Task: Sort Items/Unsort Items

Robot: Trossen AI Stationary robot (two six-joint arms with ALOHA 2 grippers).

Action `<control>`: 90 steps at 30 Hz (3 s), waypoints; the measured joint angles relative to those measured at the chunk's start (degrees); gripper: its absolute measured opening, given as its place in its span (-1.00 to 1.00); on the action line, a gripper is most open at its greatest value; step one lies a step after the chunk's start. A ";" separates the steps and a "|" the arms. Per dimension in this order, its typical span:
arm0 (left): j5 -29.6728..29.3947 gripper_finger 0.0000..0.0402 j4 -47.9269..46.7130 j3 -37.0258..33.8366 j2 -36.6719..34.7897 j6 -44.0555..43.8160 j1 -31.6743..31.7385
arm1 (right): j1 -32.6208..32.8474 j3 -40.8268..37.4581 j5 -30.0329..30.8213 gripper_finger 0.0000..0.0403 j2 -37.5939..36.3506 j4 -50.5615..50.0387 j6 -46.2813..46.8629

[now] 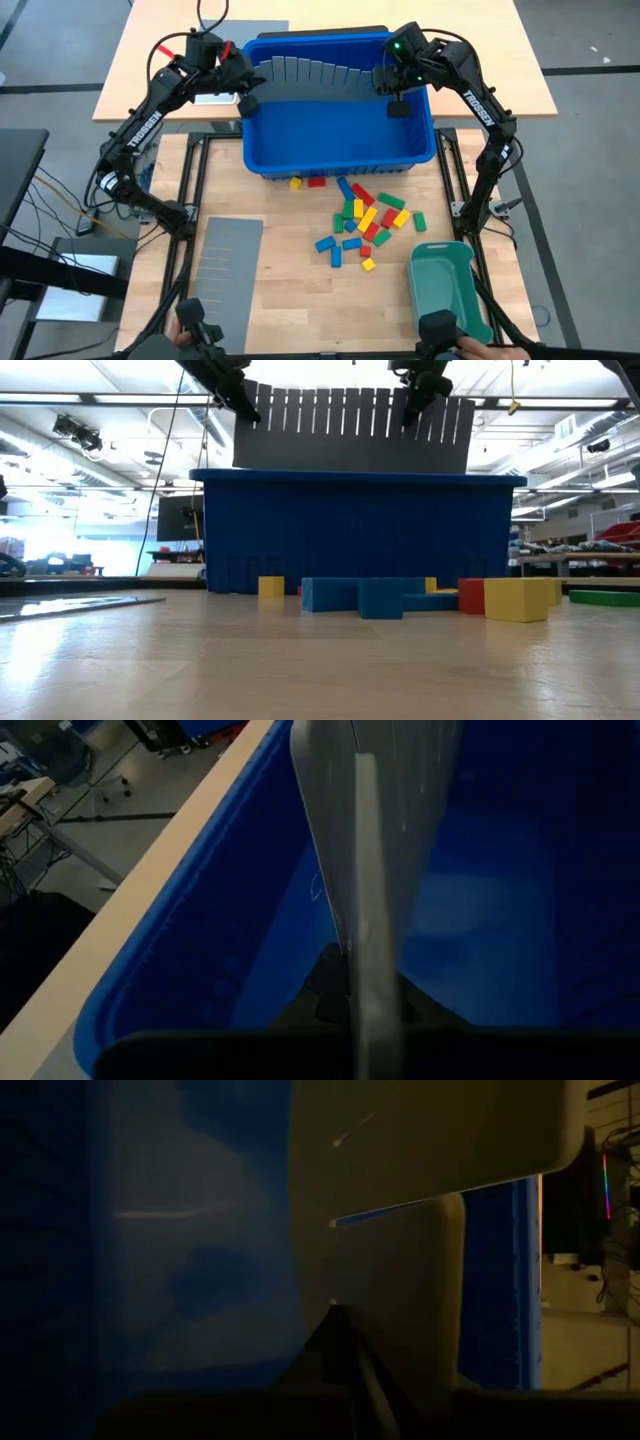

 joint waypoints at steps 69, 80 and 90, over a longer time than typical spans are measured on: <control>6.60 -0.99 6.27 -8.05 -1.42 1.61 3.95 | -0.45 -2.08 -2.45 -1.00 0.20 4.43 -1.23; 5.35 -0.99 8.68 -9.47 -2.89 3.11 4.48 | -0.49 -2.08 -3.31 -1.00 0.20 5.79 -1.18; 7.41 -0.99 7.98 -9.51 -2.97 3.32 5.97 | -0.10 -2.08 -3.60 -1.00 0.20 6.02 -0.85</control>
